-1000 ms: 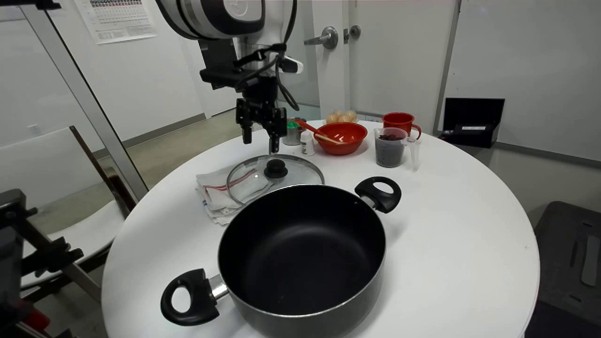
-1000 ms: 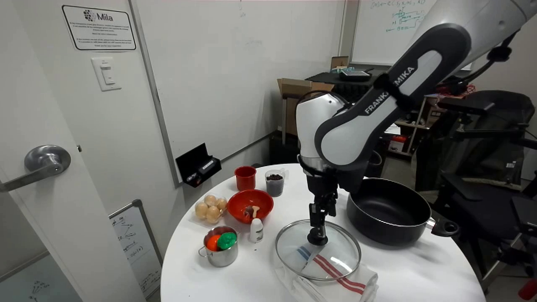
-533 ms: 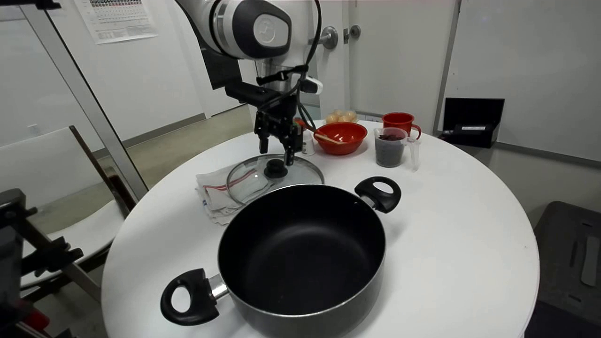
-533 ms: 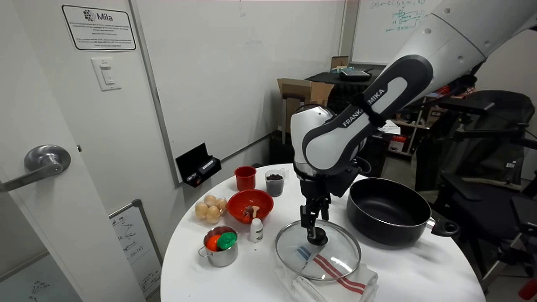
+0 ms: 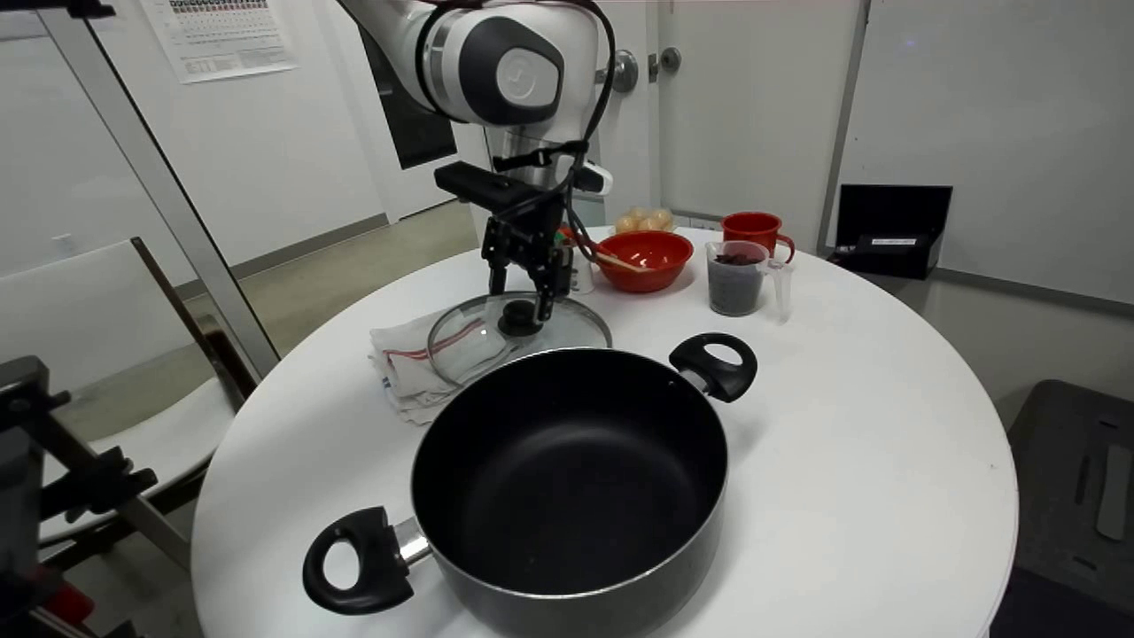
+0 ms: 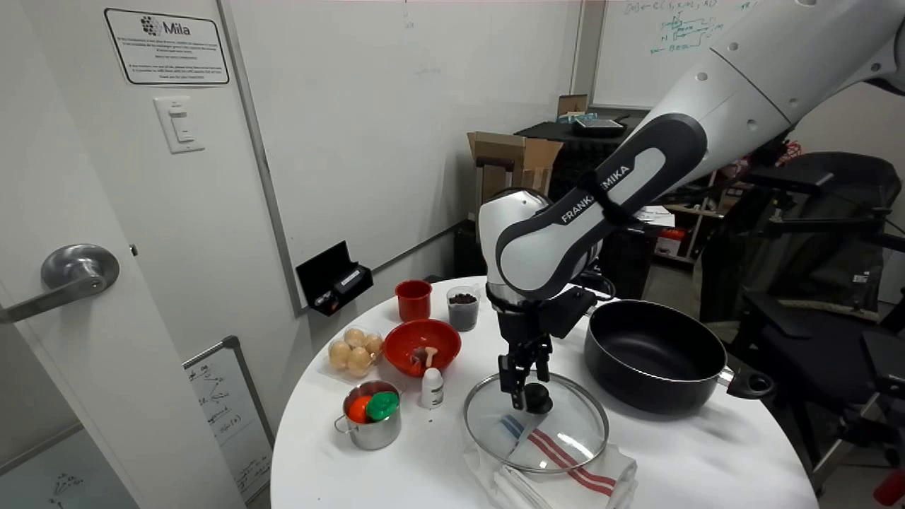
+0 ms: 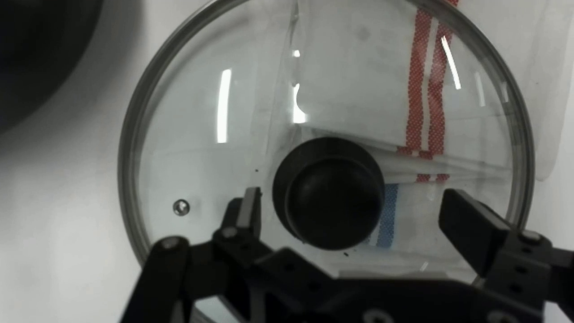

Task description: Put the glass lid on the black pot.

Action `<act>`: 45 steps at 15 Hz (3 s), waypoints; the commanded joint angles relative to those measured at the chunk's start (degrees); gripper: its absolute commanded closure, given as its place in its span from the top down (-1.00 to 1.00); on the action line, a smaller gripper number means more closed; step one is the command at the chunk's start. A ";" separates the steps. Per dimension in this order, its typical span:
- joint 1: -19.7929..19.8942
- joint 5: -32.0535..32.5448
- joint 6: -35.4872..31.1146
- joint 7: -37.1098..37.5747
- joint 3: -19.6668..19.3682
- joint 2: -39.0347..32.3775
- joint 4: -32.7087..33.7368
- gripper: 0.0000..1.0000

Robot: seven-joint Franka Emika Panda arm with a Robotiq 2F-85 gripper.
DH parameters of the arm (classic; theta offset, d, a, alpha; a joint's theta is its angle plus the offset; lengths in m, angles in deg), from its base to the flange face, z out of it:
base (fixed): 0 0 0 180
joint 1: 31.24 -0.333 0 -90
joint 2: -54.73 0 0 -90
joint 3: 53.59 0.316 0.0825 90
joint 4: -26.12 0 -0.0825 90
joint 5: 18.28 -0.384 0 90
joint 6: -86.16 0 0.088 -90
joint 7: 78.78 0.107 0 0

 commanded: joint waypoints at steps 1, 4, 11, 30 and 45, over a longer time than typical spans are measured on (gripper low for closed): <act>0.83 -1.62 2.44 -0.81 0.62 -1.85 2.86 1.00; 1.27 -1.76 2.47 -0.72 0.51 -2.18 2.80 1.00; 1.75 -1.79 2.39 -0.86 0.78 -2.29 3.08 -0.29; -2.20 -0.31 -5.78 0.88 0.05 16.10 -16.04 -0.50; -0.65 -3.32 -10.84 11.42 -3.23 34.42 -36.40 -0.50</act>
